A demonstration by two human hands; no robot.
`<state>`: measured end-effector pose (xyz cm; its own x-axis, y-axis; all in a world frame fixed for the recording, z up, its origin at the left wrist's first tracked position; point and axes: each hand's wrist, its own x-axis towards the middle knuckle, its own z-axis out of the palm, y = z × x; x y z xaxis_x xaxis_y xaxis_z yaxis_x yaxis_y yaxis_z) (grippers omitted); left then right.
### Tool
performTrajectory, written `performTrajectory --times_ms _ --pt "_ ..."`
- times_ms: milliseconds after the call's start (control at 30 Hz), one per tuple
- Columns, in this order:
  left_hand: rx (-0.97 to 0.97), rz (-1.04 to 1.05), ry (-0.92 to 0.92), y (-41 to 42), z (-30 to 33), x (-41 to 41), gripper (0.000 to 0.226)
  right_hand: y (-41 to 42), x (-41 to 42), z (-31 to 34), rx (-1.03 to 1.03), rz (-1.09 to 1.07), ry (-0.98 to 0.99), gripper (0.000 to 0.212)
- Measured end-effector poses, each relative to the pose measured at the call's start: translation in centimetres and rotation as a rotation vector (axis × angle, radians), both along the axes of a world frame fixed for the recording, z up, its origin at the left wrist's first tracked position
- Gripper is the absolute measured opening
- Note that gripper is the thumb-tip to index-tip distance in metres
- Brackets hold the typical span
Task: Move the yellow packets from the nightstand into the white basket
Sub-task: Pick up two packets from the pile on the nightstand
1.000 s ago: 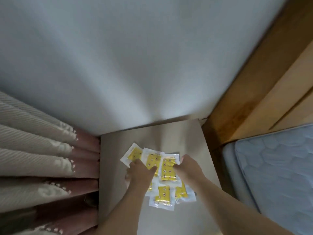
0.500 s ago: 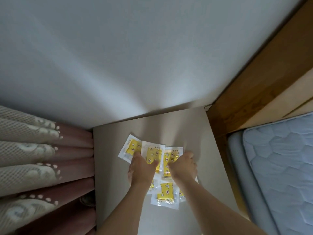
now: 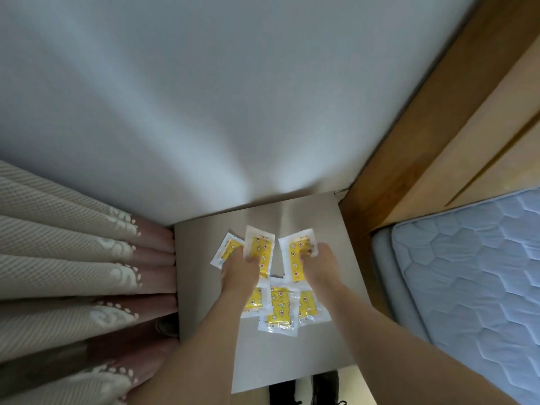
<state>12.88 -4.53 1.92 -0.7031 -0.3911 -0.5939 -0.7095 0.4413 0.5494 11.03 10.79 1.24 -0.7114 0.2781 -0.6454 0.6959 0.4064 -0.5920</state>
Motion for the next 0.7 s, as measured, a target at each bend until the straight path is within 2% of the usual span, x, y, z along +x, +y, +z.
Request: performTrajectory --times_ms 100,367,467,567,700 --pt "0.023 0.017 0.075 1.0 6.1 -0.3 0.017 2.8 -0.3 6.2 -0.022 -0.040 0.072 0.012" --pt "0.170 -0.037 0.452 7.0 24.3 0.7 0.013 11.4 4.7 24.4 -0.267 -0.429 0.374 0.010" --pt "0.253 -0.148 0.510 9.8 27.5 1.0 0.011 14.2 7.3 29.0 -0.326 -0.573 0.482 0.008" --pt "0.334 -0.270 0.553 13.1 30.5 1.1 0.018 16.5 9.9 31.9 -0.324 -0.699 0.565 0.017" --pt "0.412 -0.437 0.594 17.9 33.3 2.5 0.024 19.3 14.6 34.8 -0.279 -0.821 0.638 0.012"
